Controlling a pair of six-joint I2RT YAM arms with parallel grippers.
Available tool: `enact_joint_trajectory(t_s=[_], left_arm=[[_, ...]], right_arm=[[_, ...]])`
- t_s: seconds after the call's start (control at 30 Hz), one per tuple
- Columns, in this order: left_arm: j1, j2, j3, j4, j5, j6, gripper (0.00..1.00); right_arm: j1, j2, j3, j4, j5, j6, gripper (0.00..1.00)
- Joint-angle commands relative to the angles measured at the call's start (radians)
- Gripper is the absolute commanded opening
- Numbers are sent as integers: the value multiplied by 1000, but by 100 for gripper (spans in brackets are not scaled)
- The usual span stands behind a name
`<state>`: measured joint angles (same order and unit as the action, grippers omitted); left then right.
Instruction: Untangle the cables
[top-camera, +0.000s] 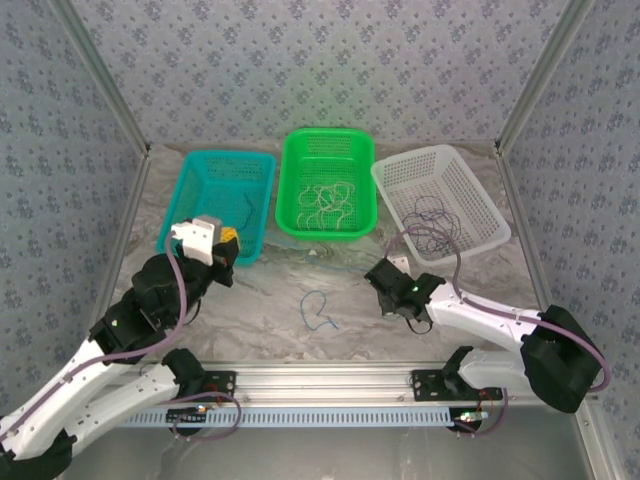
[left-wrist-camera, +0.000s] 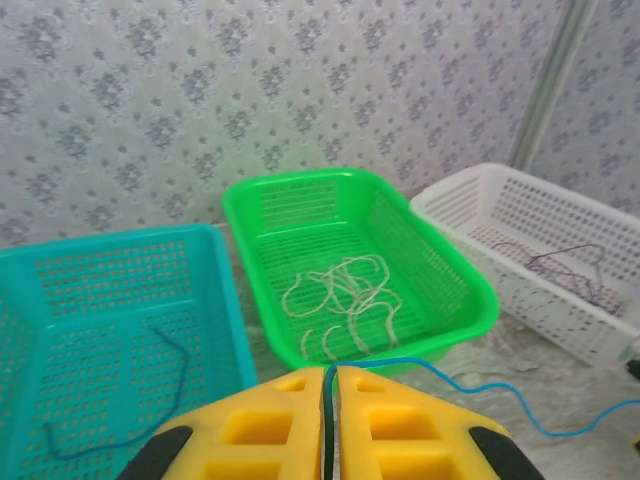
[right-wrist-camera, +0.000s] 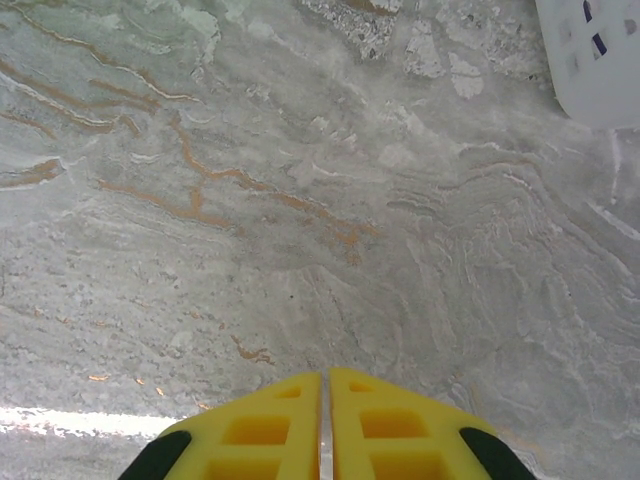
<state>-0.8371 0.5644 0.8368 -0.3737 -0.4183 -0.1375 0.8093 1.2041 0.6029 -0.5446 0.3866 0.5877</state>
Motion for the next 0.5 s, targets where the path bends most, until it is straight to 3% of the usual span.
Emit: enact_joint_trajectory(t_s=[0.0,0.23,0.47], left_arm=[[19,-7,74,-23,-76,68,11],[60,-18,128,-19,-96,137,11],[63,5,128,-5,-65,131,12]], right_arm=[[-4,-8,-3,-26,19,20,15],[-7,-8,-11,-31,13,31,20],[-7,-21,-17,24,-26,3,0]])
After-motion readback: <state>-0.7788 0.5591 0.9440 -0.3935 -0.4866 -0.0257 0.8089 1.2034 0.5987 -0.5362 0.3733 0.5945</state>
